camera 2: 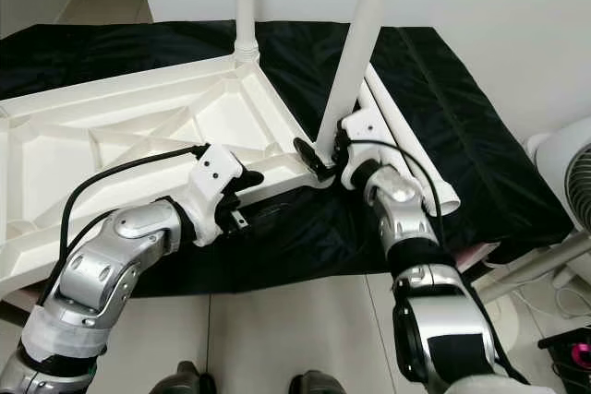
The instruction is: Building children table
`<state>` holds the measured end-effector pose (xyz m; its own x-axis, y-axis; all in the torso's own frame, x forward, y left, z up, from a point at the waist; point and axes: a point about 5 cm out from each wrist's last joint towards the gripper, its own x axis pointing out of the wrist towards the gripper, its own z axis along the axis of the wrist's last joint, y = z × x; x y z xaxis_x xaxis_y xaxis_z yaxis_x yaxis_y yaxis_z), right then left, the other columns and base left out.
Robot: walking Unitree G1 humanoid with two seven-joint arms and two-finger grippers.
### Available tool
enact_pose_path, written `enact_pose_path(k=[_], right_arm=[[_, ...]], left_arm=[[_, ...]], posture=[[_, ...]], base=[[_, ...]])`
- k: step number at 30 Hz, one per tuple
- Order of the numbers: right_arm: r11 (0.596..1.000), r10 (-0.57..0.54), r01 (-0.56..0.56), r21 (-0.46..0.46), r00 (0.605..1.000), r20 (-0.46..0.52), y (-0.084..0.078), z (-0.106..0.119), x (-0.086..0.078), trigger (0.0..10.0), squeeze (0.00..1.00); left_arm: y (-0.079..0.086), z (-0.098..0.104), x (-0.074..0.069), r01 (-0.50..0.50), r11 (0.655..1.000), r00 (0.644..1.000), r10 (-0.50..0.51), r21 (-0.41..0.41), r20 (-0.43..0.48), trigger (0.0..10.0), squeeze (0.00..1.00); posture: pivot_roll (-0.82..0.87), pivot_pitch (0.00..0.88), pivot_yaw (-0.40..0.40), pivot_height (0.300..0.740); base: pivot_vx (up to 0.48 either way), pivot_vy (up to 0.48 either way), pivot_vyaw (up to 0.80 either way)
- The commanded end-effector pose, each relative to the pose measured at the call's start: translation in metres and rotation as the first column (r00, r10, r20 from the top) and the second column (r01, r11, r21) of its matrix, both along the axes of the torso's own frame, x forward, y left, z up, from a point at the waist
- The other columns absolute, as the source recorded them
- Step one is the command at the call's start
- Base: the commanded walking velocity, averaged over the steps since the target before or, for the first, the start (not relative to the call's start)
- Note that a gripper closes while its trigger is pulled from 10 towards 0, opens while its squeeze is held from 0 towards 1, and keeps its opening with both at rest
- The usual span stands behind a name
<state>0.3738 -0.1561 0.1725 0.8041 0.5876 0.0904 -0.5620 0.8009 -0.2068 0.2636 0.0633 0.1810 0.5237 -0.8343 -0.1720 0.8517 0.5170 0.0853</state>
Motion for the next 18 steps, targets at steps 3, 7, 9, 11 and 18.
enact_pose_path(k=[3,7,9,11,18], right_arm=[[0.999,0.042,-0.043,-0.033,0.999,-0.015,-0.001,-0.004,0.000,4.8,0.00],[0.998,0.047,-0.048,-0.040,0.999,-0.028,-0.002,-0.005,0.001,0.0,0.00],[0.997,0.051,-0.053,-0.046,0.997,-0.049,-0.002,-0.008,0.002,0.0,0.00],[0.997,0.054,-0.057,-0.044,0.997,-0.061,-0.003,-0.010,0.002,0.0,0.00],[1.000,0.015,-0.017,-0.013,0.992,-0.123,-0.005,-0.019,0.003,10.0,0.00]], left_arm=[[-0.002,0.000,-0.001,-0.030,1.000,1.000,0.030,0.008,0.003,10.0,0.00],[-0.002,0.000,0.000,-0.034,0.999,0.999,0.034,0.008,0.004,10.0,0.00],[-0.002,0.001,0.000,-0.038,0.999,0.999,0.038,0.009,0.007,10.0,0.00],[-0.001,0.001,0.000,-0.040,0.999,0.999,0.039,0.009,0.008,10.0,0.00],[0.000,0.002,0.001,-0.042,0.999,0.999,0.042,0.014,0.012,10.0,0.00]], posture=[[-0.03,0.049,-0.016,0.740],[-0.03,0.046,-0.019,0.740],[-0.02,0.042,-0.020,0.740],[-0.02,0.042,-0.020,0.740],[-0.02,0.028,-0.015,0.740]], base=[[0.000,0.000,0.00],[0.000,0.000,0.00],[0.000,0.000,0.00],[0.000,0.000,0.00],[0.000,0.000,0.00]])
